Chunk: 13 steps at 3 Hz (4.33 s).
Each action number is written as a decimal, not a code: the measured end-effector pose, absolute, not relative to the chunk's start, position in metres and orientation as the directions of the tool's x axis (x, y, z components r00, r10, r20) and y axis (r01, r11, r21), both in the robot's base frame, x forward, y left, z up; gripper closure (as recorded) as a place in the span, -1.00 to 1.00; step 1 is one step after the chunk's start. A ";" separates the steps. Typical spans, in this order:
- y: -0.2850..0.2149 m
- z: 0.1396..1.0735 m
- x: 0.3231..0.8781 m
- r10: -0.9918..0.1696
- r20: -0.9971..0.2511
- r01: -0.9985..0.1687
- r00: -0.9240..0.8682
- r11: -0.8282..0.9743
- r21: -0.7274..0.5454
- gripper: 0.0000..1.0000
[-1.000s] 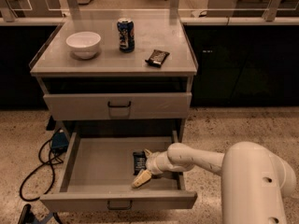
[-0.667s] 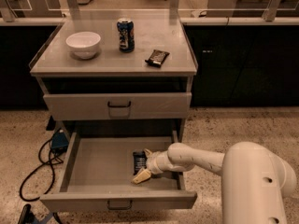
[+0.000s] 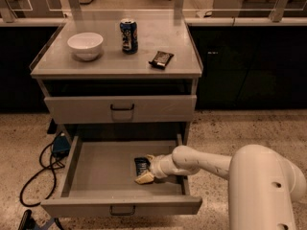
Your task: Pick rxbar blueberry from middle drawer and place on counter
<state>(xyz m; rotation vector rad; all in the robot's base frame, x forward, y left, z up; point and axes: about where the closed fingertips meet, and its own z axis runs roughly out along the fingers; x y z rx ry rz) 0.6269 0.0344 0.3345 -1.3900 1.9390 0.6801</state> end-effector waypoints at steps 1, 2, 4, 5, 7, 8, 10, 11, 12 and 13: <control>0.034 0.340 0.627 -0.616 -0.755 -0.952 -0.227 0.304 0.039 0.78; 0.021 0.404 0.632 -0.600 -0.785 -0.934 -0.153 0.348 -0.084 1.00; -0.019 0.589 0.584 -0.591 -0.806 -0.799 -0.027 0.498 -0.338 1.00; -0.014 0.600 0.555 -0.639 -0.769 -0.813 0.011 0.442 -0.378 1.00; -0.020 0.602 0.577 -0.612 -0.791 -0.810 -0.002 0.465 -0.358 1.00; -0.028 0.642 0.622 -0.593 -0.805 -0.805 -0.035 0.493 -0.328 1.00; -0.012 0.818 0.687 -0.680 -0.733 -0.735 0.029 0.482 -0.477 1.00; 0.003 0.880 0.674 -0.739 -0.670 -0.707 0.079 0.432 -0.560 1.00; 0.011 0.917 0.680 -0.775 -0.626 -0.692 0.088 0.405 -0.597 1.00; 0.007 0.938 0.711 -0.779 -0.622 -0.685 0.079 0.411 -0.601 1.00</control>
Offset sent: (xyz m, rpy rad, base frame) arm -0.1620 -0.0469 0.1863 -0.1159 -0.3901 -0.1957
